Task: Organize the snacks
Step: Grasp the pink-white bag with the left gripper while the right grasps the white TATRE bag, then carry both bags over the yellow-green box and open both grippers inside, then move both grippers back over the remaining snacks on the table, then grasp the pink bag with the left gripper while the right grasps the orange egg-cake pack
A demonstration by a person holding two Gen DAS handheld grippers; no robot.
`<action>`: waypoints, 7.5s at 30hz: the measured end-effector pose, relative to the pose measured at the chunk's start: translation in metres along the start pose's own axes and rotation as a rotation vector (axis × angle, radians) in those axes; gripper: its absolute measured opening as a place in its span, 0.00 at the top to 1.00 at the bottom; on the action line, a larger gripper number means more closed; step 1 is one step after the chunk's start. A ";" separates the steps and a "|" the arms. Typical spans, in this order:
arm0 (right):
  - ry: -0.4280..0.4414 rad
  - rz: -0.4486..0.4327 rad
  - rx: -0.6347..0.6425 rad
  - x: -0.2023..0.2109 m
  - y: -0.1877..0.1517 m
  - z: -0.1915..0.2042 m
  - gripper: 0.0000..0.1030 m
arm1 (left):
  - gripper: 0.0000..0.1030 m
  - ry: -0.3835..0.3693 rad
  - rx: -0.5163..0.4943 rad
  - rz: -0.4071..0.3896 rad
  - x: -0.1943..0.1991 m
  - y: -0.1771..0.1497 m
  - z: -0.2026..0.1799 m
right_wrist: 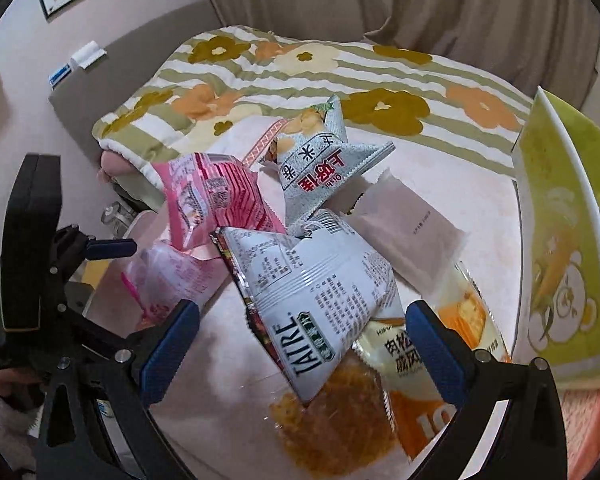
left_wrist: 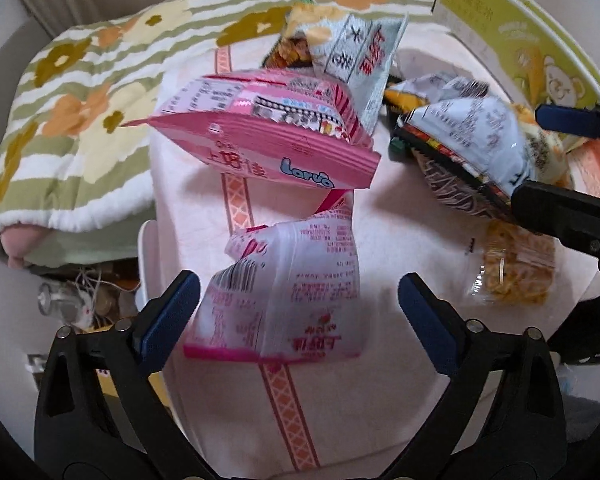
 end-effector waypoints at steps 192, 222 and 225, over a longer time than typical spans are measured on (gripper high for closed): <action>0.029 -0.253 -0.383 0.166 -0.011 -0.130 0.01 | 0.05 -0.078 0.333 -0.169 0.133 0.063 -0.005; 0.133 -0.091 -0.819 0.014 -0.056 -0.106 0.01 | 0.05 -0.252 0.338 0.075 -0.028 0.096 0.042; 0.134 -0.098 -0.840 0.011 -0.055 -0.107 0.01 | 0.06 -0.237 0.320 0.093 -0.034 0.096 0.038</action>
Point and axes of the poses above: each gripper's, at about its wrist camera, not at the fingertips, and x roughly against the way its jaws point, z to its left, y to its top, the point moved 8 cm from there along -x, roughly the way its jaws point, and after that the axes turned 3 degrees about z, right-handed, at the moved point
